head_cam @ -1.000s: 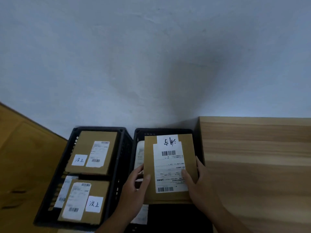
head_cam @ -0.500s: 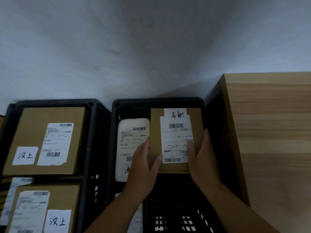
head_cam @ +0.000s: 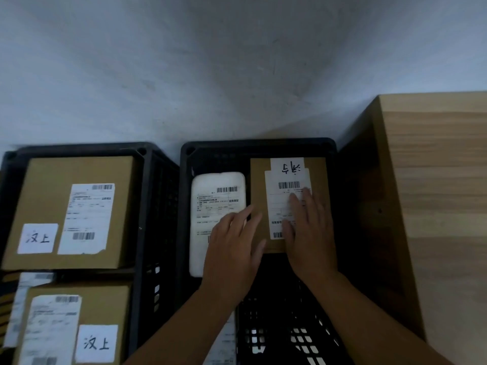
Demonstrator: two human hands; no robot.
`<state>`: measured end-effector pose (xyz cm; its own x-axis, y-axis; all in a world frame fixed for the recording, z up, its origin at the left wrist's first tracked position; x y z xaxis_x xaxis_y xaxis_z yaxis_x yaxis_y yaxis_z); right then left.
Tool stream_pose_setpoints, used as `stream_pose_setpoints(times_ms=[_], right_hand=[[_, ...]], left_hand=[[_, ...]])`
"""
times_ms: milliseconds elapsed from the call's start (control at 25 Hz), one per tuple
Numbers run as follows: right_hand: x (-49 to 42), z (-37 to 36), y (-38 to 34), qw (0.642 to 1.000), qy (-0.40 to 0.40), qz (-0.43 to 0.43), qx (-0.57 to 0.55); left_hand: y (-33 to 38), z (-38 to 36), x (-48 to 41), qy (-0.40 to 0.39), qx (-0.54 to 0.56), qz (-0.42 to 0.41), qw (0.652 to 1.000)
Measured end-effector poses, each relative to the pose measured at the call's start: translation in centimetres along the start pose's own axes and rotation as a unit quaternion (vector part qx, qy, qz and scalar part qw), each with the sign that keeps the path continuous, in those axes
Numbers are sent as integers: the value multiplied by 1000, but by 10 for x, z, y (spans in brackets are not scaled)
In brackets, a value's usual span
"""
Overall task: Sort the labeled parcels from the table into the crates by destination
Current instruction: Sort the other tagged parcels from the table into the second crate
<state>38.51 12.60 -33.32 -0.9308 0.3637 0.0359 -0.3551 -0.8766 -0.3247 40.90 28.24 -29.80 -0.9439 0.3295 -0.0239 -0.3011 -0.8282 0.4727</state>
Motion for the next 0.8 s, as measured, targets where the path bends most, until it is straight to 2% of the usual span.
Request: stream_pose_setpoints(times_ms=[80,200,440,560,800], right_hand=[[4,25,-9,999,16,-24,-45],[23,98,-36,995,48,10,-88],[84,267,-43,984,106,54,-129],[130,352,-33,979,170,63,-93],[245,470,5,950,310,8,-43]], left_hand=[[6,25,19,-7,25,2,1000],[19,88,43,-9,50,25,998],[62,251,74,95,35,43,994],[118,299,89,124,56,-11,991],[244,321,128,129,164,-162,965]])
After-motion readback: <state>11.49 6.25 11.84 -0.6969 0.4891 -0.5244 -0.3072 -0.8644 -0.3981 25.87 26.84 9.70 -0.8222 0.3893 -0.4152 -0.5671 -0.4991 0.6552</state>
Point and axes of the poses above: each hand's wrist, its own x-axis away from the middle knuckle, its own z-axis out of the back of the hand, y = z × x, the point moved 9 cm from there along -x, towards the middle knuckle, and after that the axes turned 13 degrees about y, right-handed, at the moved point
